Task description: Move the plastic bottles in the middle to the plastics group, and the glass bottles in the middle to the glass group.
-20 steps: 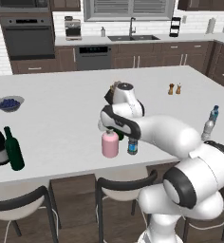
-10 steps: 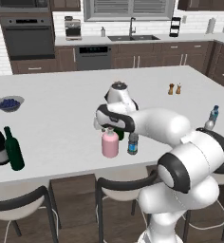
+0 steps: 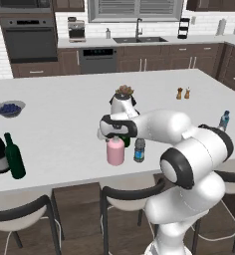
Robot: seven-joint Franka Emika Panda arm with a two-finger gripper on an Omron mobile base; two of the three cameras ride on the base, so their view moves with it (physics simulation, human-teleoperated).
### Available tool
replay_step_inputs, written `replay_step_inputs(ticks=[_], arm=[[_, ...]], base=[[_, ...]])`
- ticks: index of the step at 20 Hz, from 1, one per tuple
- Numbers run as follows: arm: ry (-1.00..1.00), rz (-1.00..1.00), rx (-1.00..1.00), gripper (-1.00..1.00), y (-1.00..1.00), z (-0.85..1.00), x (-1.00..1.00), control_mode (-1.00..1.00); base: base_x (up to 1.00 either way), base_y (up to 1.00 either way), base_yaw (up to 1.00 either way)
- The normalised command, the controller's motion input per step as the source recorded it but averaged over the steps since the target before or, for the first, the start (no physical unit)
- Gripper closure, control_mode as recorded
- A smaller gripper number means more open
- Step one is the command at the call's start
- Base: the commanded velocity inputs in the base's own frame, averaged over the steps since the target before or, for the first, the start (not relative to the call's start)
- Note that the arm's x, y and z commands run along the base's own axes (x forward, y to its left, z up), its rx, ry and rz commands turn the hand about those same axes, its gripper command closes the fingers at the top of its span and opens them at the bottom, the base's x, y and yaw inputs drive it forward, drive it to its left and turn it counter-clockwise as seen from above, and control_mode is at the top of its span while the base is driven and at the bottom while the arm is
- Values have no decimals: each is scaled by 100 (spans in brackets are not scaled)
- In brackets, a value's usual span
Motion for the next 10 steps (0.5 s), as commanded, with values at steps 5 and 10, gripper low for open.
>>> replay_step_inputs(ticks=[5, 10], arm=[[0, 0, 0, -100, 0, 0, 1, -100], [0, 0, 0, -100, 0, 0, 0, -100]], base=[[0, 0, 0], [0, 0, 0]])
